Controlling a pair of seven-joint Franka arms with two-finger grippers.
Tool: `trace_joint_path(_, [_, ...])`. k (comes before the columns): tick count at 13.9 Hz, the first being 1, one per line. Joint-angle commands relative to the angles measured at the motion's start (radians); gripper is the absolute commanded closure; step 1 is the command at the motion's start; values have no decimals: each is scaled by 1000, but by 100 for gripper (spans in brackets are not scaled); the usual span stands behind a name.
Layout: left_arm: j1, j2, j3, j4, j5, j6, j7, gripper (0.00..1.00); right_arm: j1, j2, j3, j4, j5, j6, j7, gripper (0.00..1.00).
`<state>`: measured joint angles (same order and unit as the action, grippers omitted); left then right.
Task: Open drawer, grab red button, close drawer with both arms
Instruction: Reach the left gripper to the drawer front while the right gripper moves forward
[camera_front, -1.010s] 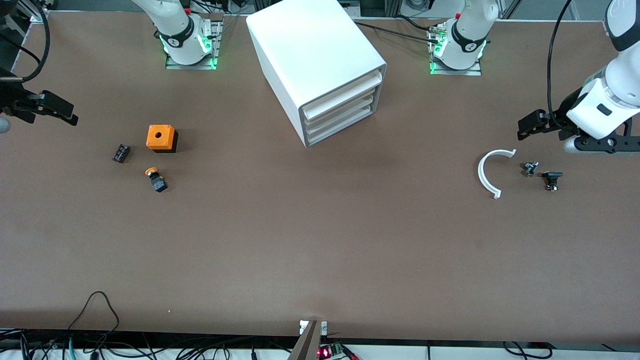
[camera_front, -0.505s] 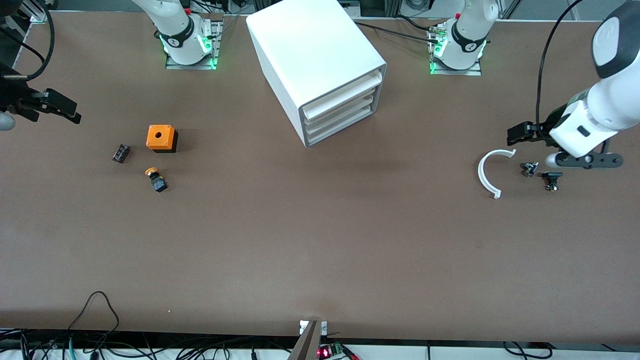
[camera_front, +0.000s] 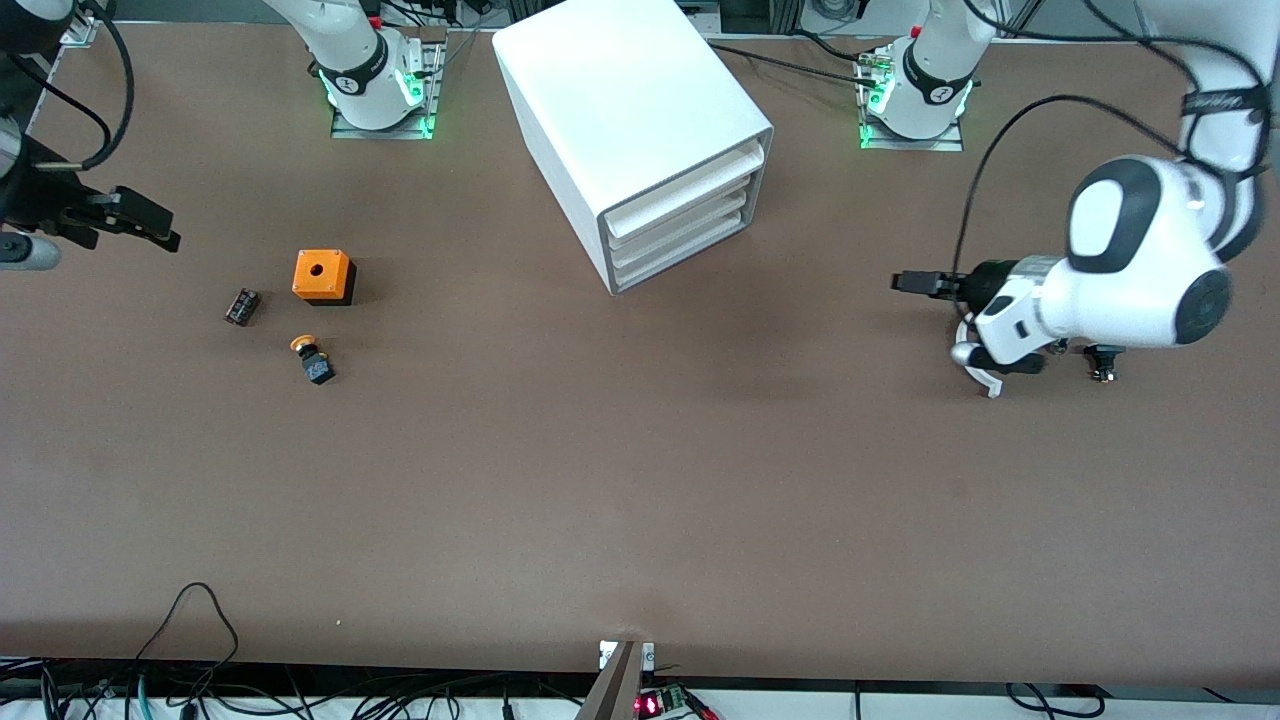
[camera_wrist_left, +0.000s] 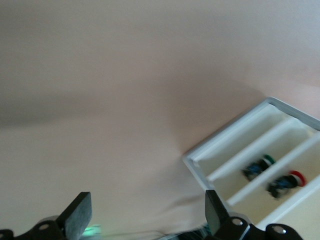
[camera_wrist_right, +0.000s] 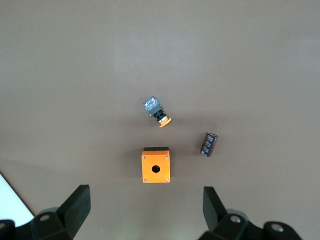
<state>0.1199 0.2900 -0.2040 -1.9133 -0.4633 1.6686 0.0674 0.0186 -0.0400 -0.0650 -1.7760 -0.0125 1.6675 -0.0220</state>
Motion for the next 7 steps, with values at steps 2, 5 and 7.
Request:
trace_joint_path(2, [-3, 73, -72, -87, -225, 14, 98, 0, 42, 52, 4, -3, 11, 0, -9, 0])
trace_joint_path(5, [-43, 132, -127, -150, -319, 63, 236, 0, 52, 103, 4, 0, 25, -2, -18, 0])
trace_joint_path(7, [-43, 133, -178, -214, -424, 89, 244, 0, 102, 121, 4, 18, 28, -3, -7, 0])
